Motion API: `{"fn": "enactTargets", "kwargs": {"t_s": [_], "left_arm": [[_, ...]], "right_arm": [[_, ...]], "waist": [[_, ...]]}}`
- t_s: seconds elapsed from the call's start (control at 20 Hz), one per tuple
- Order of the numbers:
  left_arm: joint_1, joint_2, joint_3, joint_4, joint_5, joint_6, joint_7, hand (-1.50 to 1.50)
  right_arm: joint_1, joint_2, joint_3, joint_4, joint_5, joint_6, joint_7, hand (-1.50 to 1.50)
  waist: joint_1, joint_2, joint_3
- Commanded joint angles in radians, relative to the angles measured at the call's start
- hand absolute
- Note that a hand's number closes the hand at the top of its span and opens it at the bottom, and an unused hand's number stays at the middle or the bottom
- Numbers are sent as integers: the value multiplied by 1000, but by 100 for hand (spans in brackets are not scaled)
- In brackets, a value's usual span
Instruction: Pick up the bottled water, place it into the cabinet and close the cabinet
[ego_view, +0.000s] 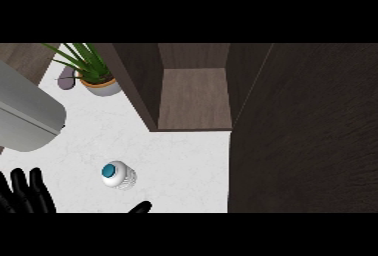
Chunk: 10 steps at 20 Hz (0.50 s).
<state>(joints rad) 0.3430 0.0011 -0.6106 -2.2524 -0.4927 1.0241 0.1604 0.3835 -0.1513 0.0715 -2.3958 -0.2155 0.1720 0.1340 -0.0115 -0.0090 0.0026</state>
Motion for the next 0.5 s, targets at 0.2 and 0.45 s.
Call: {"fn": "enactTargets", "kwargs": {"t_s": [0.2, 0.45], "left_arm": [[101, -1, -328, 35, -283, 268, 70, -150], [147, -1, -360, 33, -311, 281, 79, -150]], "right_arm": [[159, -6, -49, -99, -65, 57, -50, -150], [234, 7, -12, -114, -41, 87, -79, -150]], "waist": [[-1, 4, 0], [3, 5, -1]]}}
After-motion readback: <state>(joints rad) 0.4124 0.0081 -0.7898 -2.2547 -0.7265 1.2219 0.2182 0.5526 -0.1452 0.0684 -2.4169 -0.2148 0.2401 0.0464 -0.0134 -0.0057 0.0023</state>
